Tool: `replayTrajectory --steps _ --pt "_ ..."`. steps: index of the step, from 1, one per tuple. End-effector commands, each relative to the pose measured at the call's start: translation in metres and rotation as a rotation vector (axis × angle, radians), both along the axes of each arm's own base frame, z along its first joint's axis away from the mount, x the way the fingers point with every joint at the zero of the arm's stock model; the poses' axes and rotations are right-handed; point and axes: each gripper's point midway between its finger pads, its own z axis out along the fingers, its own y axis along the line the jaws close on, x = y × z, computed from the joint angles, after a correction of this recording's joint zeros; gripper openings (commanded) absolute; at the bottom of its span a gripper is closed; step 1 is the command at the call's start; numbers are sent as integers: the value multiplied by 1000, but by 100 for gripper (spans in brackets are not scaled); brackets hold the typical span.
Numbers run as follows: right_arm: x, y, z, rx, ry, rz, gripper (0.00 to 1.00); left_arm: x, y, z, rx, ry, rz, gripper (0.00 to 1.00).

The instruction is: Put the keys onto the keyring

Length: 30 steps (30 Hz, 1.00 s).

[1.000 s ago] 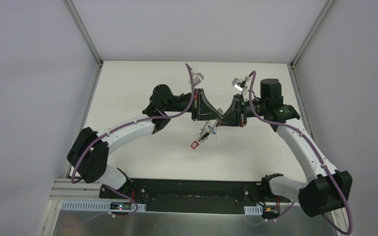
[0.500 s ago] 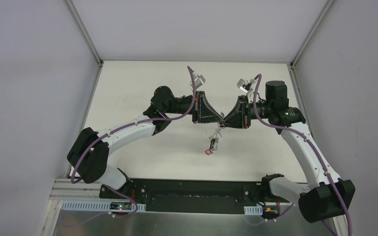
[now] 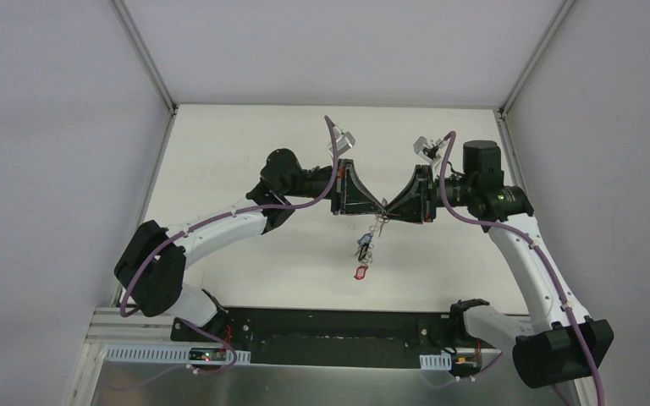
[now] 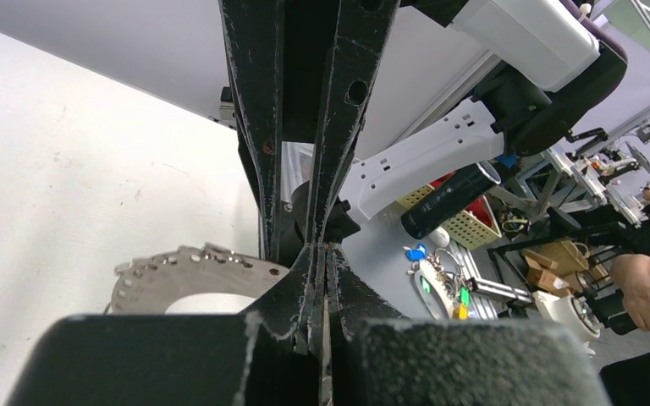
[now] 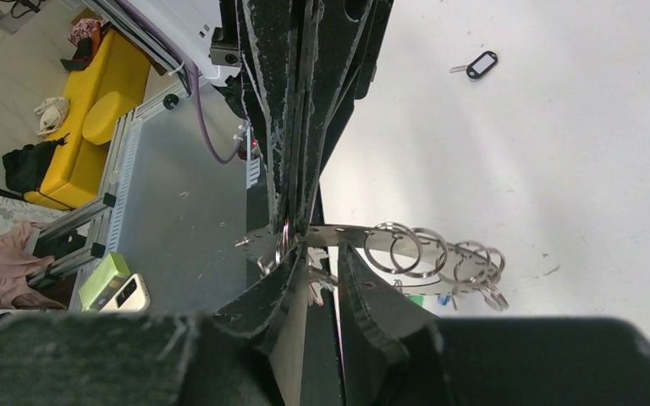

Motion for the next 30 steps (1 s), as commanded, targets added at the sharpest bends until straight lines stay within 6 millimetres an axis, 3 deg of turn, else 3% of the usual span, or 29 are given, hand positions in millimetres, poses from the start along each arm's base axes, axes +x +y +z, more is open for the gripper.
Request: replayTrajectory --steps 1,17,30 --pt "-11 -2 21 39 -88 39 23 -6 8 26 -70 -95 4 0" --pt "-15 -8 25 57 -104 34 37 -2 13 24 -69 -104 22 0" --pt "0 -8 22 29 -99 -11 44 -4 15 23 -63 -117 10 0"
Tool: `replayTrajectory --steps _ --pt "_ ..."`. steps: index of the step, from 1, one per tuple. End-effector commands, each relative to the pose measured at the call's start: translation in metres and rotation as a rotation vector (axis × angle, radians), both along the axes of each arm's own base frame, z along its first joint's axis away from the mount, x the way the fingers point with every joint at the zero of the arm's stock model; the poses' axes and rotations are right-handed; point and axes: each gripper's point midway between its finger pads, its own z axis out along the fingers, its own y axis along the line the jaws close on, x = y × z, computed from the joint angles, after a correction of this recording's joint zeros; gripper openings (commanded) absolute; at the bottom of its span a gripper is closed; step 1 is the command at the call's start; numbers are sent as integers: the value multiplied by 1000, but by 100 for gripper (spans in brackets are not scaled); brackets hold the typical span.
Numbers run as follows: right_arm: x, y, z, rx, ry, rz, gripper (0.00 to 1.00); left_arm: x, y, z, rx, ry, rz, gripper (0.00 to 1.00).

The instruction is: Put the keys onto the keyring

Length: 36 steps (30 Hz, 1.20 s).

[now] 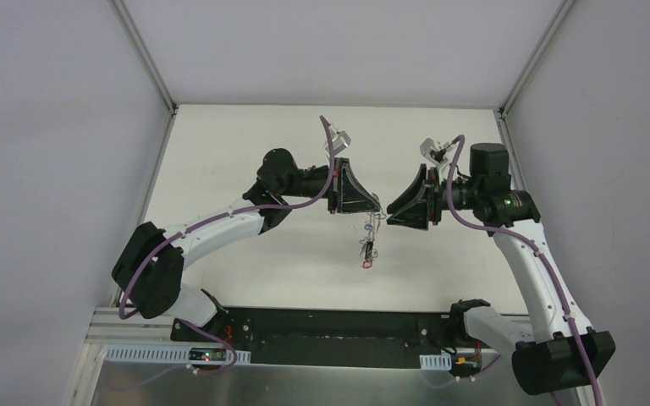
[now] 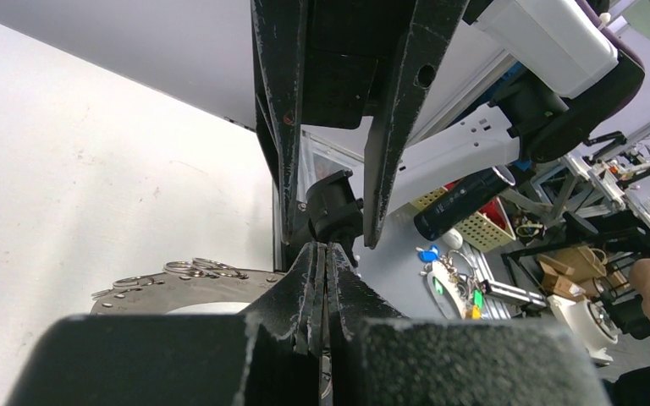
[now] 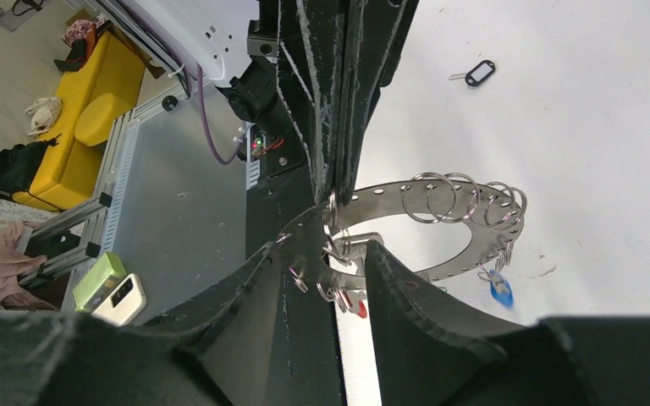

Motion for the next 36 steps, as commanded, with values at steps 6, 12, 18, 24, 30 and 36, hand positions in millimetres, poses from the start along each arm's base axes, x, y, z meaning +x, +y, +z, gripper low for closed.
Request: replayTrajectory --steps 6,12,18,24,30,36 --pt "14 5 20 30 -56 10 36 -10 10 26 -66 -107 -21 0" --pt "17 6 24 33 -66 14 28 -11 10 24 -60 -112 -25 0" --pt "20 7 16 11 -72 -3 17 -12 11 26 -63 -115 -23 0" --pt "15 11 1 -11 -52 14 17 -11 10 27 -65 -110 -20 0" --pt "7 14 -6 -8 -27 41 17 -7 8 28 -71 -103 -13 0" --pt "2 13 -10 -8 -22 48 17 -6 7 28 -76 -97 -10 0"
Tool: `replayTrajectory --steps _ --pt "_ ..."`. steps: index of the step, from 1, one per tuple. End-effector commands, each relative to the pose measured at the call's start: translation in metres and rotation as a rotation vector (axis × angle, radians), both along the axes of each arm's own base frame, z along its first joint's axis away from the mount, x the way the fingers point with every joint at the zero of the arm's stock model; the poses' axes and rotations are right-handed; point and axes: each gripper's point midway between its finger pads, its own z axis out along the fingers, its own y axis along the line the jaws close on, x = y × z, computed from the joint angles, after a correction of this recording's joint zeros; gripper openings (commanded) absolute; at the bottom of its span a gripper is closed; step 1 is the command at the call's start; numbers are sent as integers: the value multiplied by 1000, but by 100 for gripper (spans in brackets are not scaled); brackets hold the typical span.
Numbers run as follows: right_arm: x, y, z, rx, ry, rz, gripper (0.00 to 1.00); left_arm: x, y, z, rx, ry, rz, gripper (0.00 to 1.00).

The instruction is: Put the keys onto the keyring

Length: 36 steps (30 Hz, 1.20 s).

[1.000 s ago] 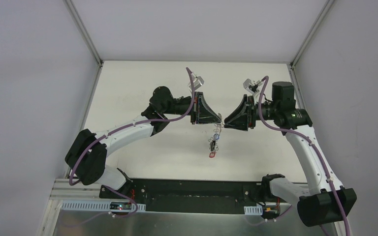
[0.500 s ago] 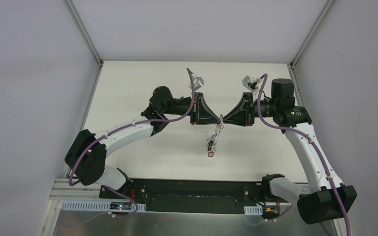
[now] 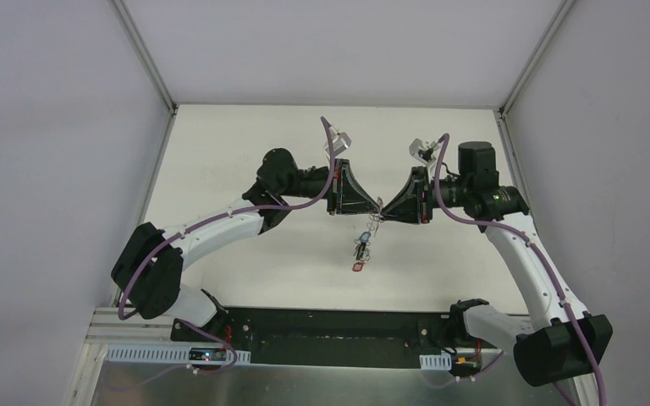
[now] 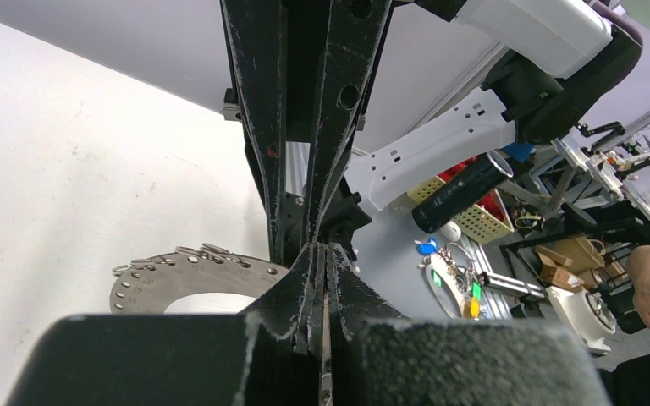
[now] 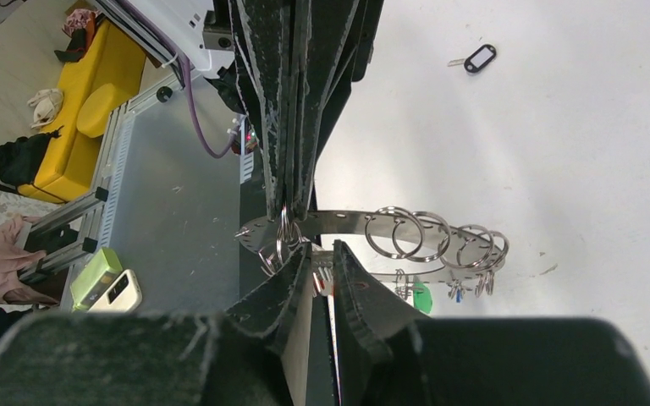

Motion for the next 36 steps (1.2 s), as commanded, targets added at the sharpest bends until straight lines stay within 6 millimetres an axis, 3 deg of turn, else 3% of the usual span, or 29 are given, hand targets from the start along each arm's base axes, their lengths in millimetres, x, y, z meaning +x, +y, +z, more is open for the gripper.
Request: replayTrajectory --steps 1,19,36 --pt "-8 1 6 25 -44 36 17 -2 6 29 -83 -88 7 0" --pt "-22 1 10 60 -28 88 22 2 5 25 -70 -88 22 0" --pt "-5 7 15 78 18 61 18 5 4 20 -52 -86 31 0"
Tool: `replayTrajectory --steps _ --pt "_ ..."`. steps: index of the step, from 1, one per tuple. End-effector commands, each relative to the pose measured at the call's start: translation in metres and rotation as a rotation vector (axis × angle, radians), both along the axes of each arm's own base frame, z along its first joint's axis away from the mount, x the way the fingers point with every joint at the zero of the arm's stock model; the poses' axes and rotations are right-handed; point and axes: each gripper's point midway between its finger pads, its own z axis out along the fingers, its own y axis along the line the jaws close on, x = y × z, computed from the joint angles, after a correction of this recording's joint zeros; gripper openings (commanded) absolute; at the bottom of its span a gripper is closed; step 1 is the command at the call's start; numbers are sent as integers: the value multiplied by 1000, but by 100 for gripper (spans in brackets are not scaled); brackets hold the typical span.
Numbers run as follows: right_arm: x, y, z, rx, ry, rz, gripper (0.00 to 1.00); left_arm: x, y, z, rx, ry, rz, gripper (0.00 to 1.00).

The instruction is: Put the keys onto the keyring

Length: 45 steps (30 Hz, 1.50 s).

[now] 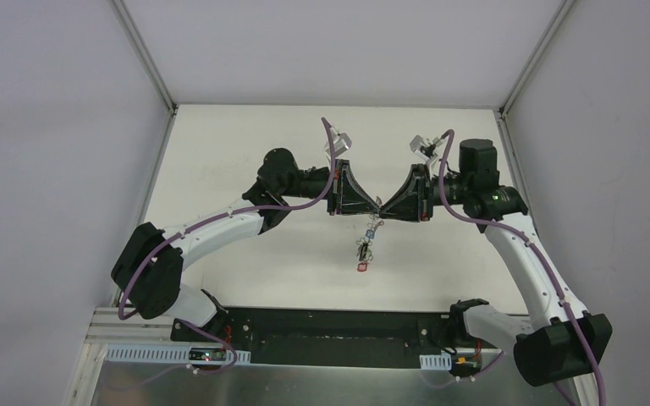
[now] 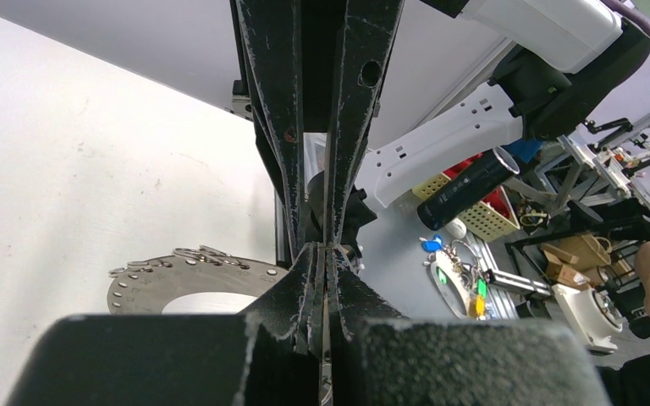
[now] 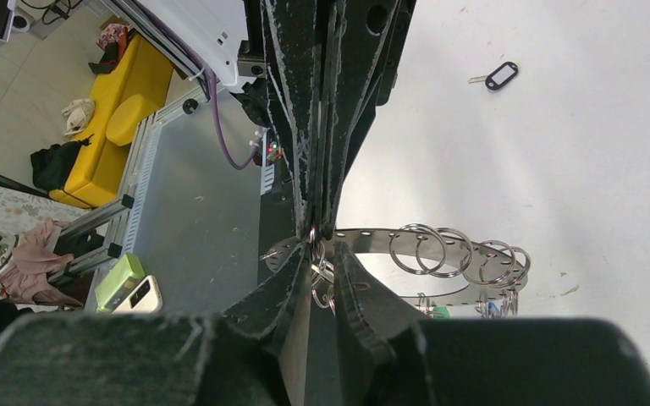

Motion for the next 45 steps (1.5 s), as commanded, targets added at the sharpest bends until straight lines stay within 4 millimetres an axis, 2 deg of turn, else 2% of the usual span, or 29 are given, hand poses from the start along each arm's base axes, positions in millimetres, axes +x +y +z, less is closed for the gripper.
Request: replayTrajectory --steps 1,13,24,35,41,45 --pt "-1 4 5 31 -8 32 17 4 4 23 -63 -76 25 0" --pt "-1 6 -4 30 25 39 16 7 2 24 -68 -65 32 0" --pt "0 10 -3 45 50 55 15 9 0 21 -62 -60 34 0" --pt "1 7 0 41 27 36 0 7 1 18 -53 -68 32 0" --pt "1 3 0 5 -9 11 0 7 5 13 -39 -100 31 0" --pt "3 -3 -7 -102 -99 -21 0 7 10 11 -26 -158 31 0"
